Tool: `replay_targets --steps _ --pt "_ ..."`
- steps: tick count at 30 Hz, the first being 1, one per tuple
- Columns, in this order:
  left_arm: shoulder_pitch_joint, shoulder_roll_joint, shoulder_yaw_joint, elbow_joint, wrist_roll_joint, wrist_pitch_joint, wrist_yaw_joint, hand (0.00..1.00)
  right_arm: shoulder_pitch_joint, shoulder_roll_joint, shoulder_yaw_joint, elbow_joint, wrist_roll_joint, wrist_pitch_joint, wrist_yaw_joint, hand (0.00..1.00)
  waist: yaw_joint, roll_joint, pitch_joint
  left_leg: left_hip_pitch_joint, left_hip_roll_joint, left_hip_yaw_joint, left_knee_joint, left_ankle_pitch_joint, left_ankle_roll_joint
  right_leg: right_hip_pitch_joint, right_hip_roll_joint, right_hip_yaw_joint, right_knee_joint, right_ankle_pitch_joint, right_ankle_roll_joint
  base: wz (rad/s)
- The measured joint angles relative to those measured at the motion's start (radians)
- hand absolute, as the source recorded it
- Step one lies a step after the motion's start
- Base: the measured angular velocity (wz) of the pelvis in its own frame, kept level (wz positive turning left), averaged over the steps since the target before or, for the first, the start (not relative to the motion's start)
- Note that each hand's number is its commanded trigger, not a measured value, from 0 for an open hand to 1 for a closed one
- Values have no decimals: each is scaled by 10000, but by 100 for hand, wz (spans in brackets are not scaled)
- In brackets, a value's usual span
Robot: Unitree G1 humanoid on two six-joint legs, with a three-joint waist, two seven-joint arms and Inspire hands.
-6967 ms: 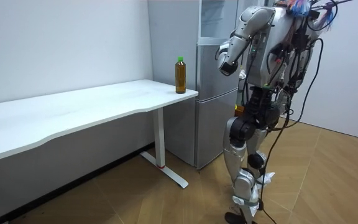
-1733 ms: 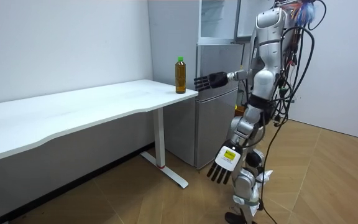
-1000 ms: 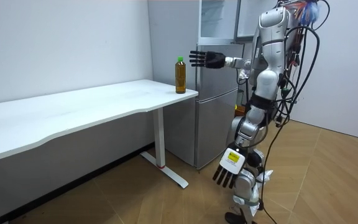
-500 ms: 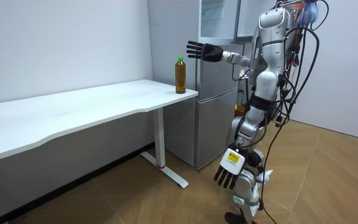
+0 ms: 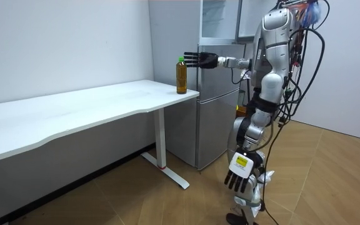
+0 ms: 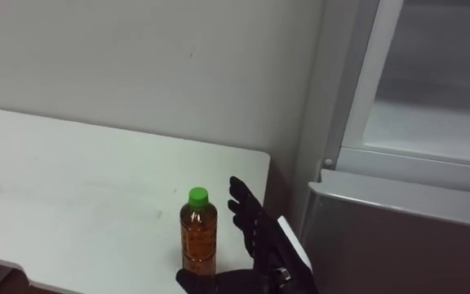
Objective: Put the bottle in the upper fridge
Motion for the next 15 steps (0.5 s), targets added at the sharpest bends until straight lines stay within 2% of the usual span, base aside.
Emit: replay_targets --steps 4,13,15 --pt "1 4 33 2 138 89 -32 0 -203 -2 0 60 186 -1 -410 0 60 -62 -34 -222 3 -130 82 2 -3 -129 -22 -265 -3 0 0 9" --pt "176 -38 297 12 127 112 -230 0 -612 -84 -34 225 193 -140 -1738 0 359 -57 -26 -411 -16 -352 164 19 6 -156 -69 -527 -26 0 0 8" --pt "197 -37 320 -2 127 123 -213 0 -779 -84 -33 373 208 -269 -2021 0 406 -54 -25 -433 -17 -378 179 21 5 -158 -90 -544 -25 0 0 5"
